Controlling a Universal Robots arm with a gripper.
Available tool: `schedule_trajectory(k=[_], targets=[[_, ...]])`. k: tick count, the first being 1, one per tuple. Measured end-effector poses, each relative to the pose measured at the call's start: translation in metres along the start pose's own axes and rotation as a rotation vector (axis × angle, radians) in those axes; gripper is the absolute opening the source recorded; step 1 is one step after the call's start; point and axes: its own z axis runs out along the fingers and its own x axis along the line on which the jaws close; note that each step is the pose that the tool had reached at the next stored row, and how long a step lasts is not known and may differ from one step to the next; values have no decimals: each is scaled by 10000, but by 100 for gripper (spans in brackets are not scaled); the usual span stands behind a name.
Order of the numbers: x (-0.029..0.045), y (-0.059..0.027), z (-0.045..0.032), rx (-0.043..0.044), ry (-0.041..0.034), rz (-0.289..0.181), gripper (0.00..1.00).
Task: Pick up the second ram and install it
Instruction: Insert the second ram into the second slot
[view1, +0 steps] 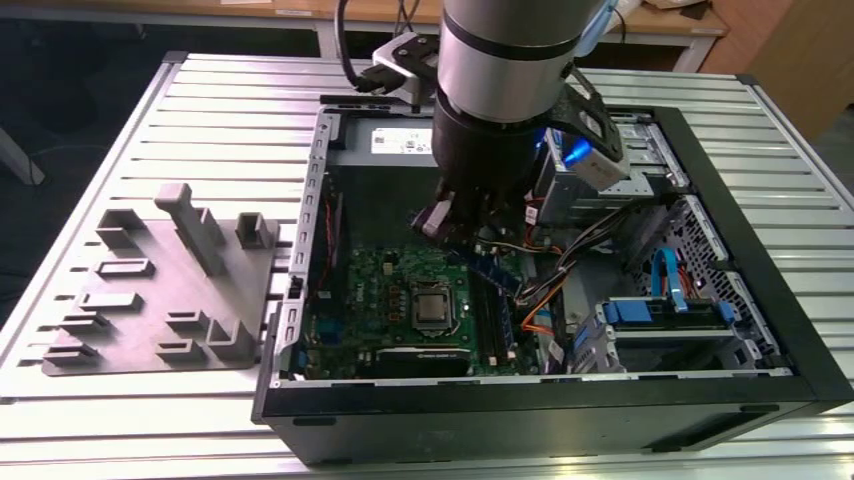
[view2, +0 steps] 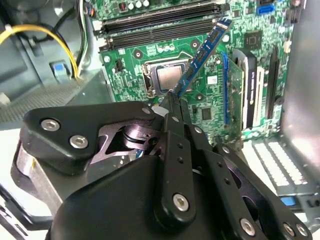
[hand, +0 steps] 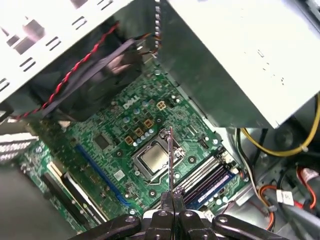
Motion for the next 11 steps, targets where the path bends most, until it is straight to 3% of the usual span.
schedule_trajectory(k=[11], targets=[[0,0,3,71,-71,2001,8]])
